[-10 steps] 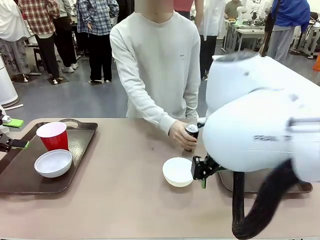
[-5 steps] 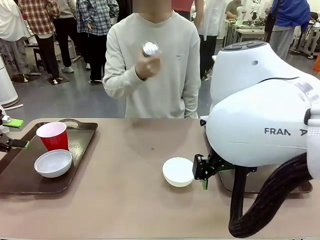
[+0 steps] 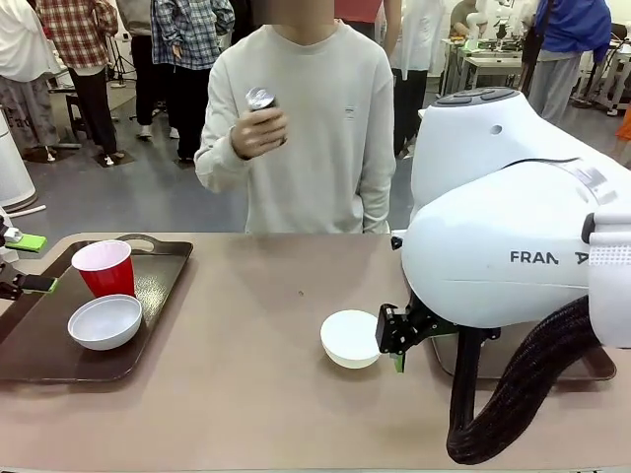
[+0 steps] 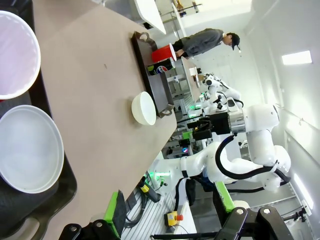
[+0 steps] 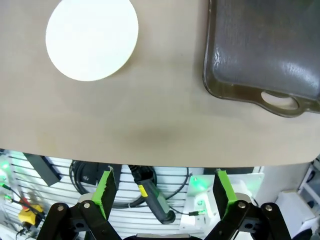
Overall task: Prepare tableware on both trays.
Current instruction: Pick up a Picnic Bowl from the table and place it on a Handle tray.
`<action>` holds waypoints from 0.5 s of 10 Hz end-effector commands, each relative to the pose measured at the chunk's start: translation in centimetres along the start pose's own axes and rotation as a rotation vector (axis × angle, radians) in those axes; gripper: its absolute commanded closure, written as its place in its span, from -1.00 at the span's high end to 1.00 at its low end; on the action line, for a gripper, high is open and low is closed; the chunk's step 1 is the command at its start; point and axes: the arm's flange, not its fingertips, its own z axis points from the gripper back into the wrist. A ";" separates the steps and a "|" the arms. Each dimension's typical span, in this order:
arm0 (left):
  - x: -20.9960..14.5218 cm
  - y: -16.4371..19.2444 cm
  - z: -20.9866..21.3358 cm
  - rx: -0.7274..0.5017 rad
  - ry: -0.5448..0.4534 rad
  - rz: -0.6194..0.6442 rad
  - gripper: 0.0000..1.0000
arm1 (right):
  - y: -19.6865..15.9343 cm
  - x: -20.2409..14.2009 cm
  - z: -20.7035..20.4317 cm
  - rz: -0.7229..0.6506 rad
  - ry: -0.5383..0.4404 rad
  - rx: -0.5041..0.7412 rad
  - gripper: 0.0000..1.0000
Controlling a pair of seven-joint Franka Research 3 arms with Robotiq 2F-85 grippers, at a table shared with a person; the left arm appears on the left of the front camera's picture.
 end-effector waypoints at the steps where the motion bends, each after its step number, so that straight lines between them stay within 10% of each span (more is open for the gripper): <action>1: -0.1 0.0 0.0 -0.015 -0.014 -0.025 0.84 | -0.9 1.2 -1.3 -0.035 -0.034 0.090 1.00; 5: -0.1 0.0 0.0 -0.015 -0.014 -0.025 0.84 | -0.5 9.5 -4.3 -0.074 -0.034 0.253 1.00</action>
